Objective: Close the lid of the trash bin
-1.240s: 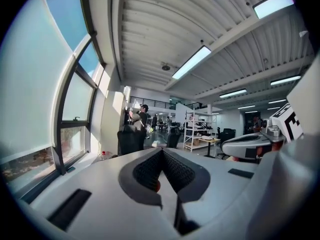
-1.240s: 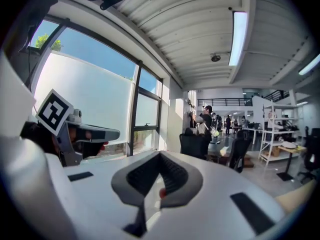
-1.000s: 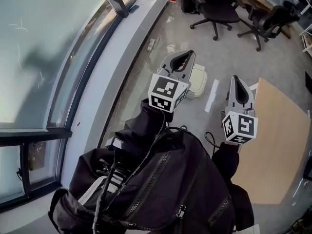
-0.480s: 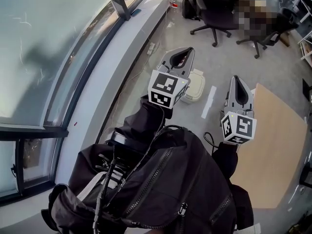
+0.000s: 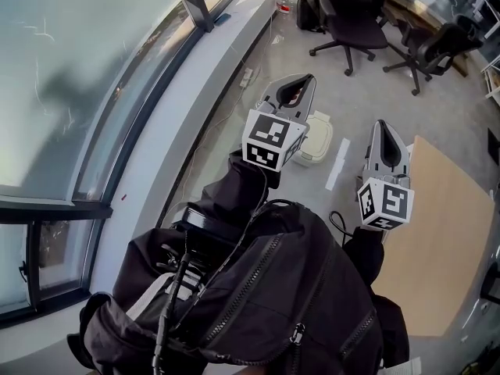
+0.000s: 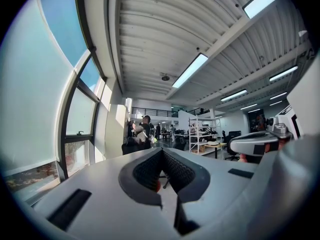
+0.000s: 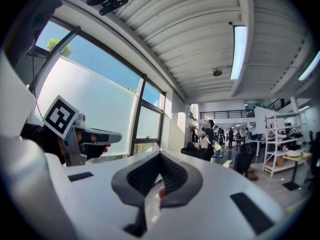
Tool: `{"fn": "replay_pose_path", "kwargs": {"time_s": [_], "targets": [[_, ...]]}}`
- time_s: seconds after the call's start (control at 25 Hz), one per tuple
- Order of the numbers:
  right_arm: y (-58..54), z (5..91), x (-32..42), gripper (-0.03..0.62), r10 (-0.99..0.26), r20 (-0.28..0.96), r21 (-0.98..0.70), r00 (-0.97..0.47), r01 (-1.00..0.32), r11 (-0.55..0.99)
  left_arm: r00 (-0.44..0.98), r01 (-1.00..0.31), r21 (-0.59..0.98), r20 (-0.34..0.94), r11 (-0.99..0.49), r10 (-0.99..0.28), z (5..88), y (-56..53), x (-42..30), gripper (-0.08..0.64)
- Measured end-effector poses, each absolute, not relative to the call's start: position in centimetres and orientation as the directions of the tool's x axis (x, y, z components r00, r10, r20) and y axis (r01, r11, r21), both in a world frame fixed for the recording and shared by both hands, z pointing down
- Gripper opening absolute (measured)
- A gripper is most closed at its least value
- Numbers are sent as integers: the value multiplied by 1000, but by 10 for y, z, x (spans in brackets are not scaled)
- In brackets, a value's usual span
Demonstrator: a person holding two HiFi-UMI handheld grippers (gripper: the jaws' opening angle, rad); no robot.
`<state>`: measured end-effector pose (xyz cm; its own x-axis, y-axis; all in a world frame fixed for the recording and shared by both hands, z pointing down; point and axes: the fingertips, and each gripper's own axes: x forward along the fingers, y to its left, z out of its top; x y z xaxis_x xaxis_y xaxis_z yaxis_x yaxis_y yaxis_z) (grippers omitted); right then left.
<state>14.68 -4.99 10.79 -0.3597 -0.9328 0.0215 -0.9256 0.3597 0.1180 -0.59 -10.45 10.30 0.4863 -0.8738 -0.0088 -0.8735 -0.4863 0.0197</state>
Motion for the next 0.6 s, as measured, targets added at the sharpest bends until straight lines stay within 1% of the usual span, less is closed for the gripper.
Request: {"fn": "replay_pose_path", "kwargs": {"time_s": [0.32, 0.6], "targets": [[-52, 115, 144, 5, -923, 45, 100, -382, -918, 385, 480, -877, 25, 2, -480, -877, 107, -106, -9, 0], [-54, 115, 145, 5, -924, 41, 102, -380, -918, 383, 479, -878, 27, 4, -479, -878, 108, -109, -9, 0]]}}
